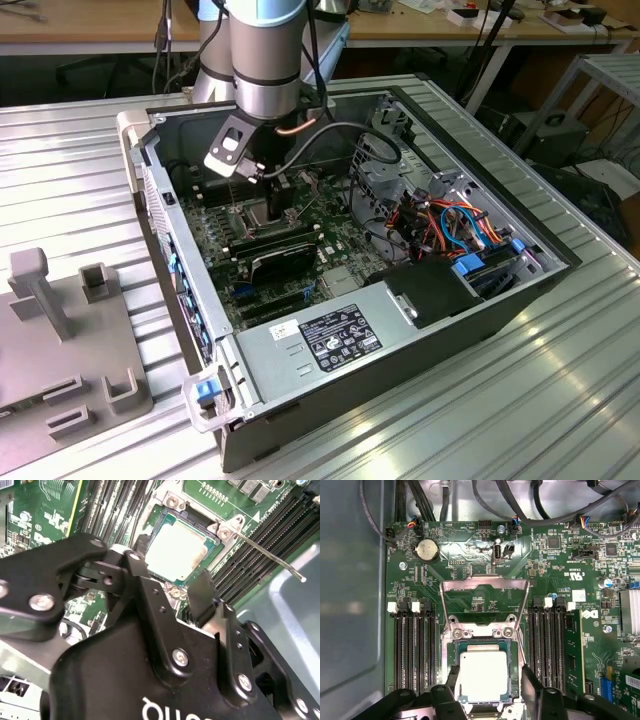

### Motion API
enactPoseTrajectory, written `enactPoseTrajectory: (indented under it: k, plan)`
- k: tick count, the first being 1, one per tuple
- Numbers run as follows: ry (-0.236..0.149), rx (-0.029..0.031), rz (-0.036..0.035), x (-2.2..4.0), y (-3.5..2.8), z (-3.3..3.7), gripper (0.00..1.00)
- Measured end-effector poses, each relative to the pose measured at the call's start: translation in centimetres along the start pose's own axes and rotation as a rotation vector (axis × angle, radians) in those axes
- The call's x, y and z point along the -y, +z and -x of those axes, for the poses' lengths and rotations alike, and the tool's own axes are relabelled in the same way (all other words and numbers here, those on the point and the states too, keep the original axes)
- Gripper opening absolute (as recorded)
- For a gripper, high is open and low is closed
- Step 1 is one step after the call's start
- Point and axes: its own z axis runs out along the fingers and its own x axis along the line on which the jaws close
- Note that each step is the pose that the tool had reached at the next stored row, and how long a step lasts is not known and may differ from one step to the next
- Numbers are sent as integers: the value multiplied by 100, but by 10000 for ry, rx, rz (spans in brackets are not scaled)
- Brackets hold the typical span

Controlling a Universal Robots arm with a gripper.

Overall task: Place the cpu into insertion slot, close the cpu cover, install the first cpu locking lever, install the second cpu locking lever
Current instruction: 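Place the cpu into insertion slot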

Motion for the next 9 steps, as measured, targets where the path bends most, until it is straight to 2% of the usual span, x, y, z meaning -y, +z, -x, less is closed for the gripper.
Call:
enactPoseTrajectory:
  k: [5,6,7,8,9]
  plan:
    - [9,1,-2,0,-1,0,29]
    - [11,1,-1,0,0,0,29]
    - [13,2,-2,0,-1,1,22]
    - [14,2,-2,0,-1,1,22]
    - [17,2,-2,0,-1,1,11]
